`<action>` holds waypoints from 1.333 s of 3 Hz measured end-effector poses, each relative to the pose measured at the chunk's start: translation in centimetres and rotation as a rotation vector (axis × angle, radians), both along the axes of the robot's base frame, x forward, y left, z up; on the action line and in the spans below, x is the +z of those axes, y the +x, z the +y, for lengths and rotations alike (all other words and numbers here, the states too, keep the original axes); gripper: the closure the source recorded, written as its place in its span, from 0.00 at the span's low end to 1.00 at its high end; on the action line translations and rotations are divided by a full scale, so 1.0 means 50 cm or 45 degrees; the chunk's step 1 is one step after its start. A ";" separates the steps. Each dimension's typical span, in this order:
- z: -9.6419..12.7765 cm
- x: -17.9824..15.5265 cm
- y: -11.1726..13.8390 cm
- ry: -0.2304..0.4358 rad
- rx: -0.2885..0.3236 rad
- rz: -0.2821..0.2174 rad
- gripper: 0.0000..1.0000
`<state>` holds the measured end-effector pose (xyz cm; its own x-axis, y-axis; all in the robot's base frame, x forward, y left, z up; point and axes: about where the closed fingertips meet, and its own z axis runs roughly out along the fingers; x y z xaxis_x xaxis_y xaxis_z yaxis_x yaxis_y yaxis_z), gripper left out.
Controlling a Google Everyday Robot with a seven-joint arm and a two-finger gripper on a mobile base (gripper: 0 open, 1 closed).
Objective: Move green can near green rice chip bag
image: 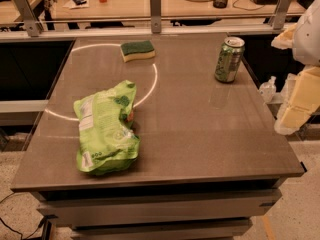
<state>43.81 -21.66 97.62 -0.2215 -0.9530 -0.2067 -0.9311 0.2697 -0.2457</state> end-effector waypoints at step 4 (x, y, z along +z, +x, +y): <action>-0.125 -0.093 0.031 0.436 -0.274 -0.055 0.00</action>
Offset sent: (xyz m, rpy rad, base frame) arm 0.0014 -0.0016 -0.0004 0.0320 0.0033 -0.0068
